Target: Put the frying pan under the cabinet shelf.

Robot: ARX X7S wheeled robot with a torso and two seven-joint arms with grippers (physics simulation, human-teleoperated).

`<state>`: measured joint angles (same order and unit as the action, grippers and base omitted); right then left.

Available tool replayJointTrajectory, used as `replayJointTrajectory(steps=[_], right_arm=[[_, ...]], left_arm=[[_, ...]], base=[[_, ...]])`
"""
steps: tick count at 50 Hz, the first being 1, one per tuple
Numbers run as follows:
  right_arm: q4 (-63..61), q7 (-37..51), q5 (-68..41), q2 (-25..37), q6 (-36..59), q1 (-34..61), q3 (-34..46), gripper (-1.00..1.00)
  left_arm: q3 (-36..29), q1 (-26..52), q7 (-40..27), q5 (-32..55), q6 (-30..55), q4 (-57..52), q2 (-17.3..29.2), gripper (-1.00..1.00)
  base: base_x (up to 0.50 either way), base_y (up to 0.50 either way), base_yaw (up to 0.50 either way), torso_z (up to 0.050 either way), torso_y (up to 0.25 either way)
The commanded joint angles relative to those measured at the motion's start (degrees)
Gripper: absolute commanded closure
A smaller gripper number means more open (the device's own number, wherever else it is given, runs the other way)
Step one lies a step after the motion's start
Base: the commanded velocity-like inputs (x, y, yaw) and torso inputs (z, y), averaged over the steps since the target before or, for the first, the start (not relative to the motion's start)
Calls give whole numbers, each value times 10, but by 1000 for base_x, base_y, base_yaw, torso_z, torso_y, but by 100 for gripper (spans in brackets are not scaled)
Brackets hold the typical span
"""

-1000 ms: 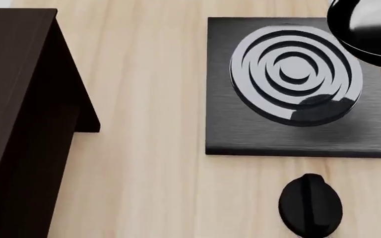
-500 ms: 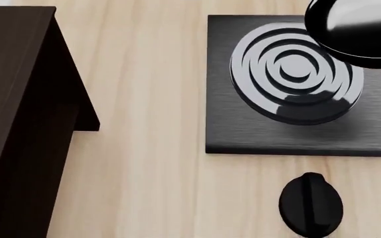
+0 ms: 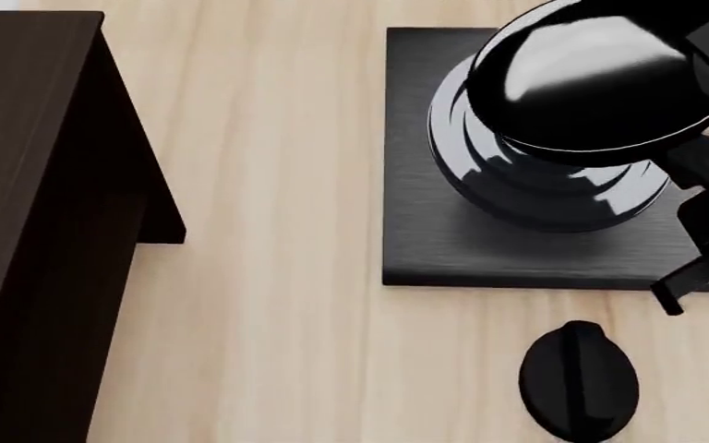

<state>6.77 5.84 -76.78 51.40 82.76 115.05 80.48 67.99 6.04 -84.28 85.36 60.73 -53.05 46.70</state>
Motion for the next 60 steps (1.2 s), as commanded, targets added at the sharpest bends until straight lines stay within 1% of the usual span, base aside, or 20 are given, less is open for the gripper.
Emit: replayJointTrajectory(steps=[1, 20, 28, 31, 36, 44, 51, 60], right_arm=[[-40, 15, 9, -2, -2, 7, -17, 100], [-116, 84, -78, -7, 13, -8, -34, 100], [-136, 83, -84, -11, 17, -6, -25, 100], [-143, 93, -96, -10, 16, -11, -24, 100], [-156, 106, -114, -8, 12, -16, -25, 100], [-186, 117, -147, -13, 15, -14, -24, 100], [-201, 132, -167, -13, 8, -17, -23, 100], [-219, 125, -169, -14, -5, -26, -19, 100]], left_arm=[[3, -1, -3, 5, -2, 2, 0, -100], [-5, 0, 0, -2, -2, 2, -1, -100], [2, -4, 7, -6, -2, -4, -3, -100], [5, -5, 14, -13, -2, -2, -8, -100], [5, -6, 8, -9, -2, -1, -5, -100], [-13, -1, 13, -20, -4, 0, -10, -100], [-8, -4, 15, -20, -3, -1, -11, -100], [-5, -5, 19, -21, -5, -1, -13, -100]], base=[[0, 0, 0, 0, 0], [0, 0, 0, 1, 2], [0, 0, 0, 0, 1], [0, 0, 0, 0, 0], [0, 0, 0, 0, 2], [0, 0, 0, 0, 1], [0, 0, 0, 0, 1], [0, 0, 0, 1, 2]])
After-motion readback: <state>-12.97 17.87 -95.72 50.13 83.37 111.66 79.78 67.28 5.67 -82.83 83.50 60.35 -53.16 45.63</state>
